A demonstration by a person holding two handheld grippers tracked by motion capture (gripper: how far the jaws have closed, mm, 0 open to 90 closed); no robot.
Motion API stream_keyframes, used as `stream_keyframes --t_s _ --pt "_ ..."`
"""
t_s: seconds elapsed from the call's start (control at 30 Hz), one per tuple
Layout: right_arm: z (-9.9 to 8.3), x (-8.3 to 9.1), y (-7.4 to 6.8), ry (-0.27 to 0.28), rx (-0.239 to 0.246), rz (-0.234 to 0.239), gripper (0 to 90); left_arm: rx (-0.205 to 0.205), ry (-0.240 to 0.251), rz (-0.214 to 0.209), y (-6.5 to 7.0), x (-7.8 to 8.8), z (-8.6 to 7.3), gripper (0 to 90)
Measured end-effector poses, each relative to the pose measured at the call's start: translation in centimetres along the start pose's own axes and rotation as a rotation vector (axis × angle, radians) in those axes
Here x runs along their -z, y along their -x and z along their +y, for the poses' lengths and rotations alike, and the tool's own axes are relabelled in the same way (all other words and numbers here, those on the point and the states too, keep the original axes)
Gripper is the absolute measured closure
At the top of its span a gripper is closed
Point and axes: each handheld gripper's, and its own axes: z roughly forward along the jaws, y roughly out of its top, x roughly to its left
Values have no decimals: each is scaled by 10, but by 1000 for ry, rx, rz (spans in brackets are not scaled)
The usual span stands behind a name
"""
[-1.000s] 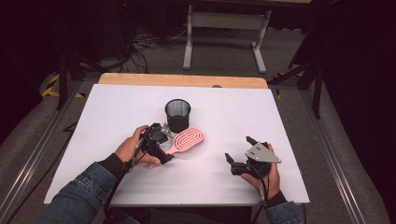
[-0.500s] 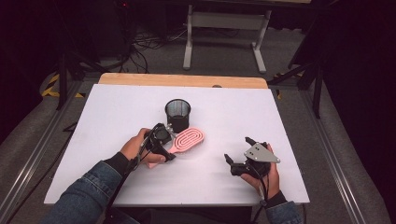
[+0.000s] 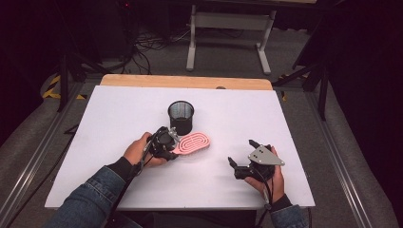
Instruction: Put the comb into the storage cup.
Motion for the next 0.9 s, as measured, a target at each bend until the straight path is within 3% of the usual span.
stream_keyframes --t_s 0.13,0.27,0.43,0.73,0.9 --pt "0 0 0 -1 -1 0 62 -16 26 23 3 0 -4 701" --pt "0 -1 0 -3 -2 -1 62 -31 70 73 9 0 -11 702" --pt "-1 -1 1 2 -16 -8 61 -25 139 118 12 0 -22 702" --pt "1 0 1 14 -23 -9 61 -42 231 169 18 7 -32 703" --pt "2 0 3 40 -72 9 58 -46 260 198 20 11 -35 703"
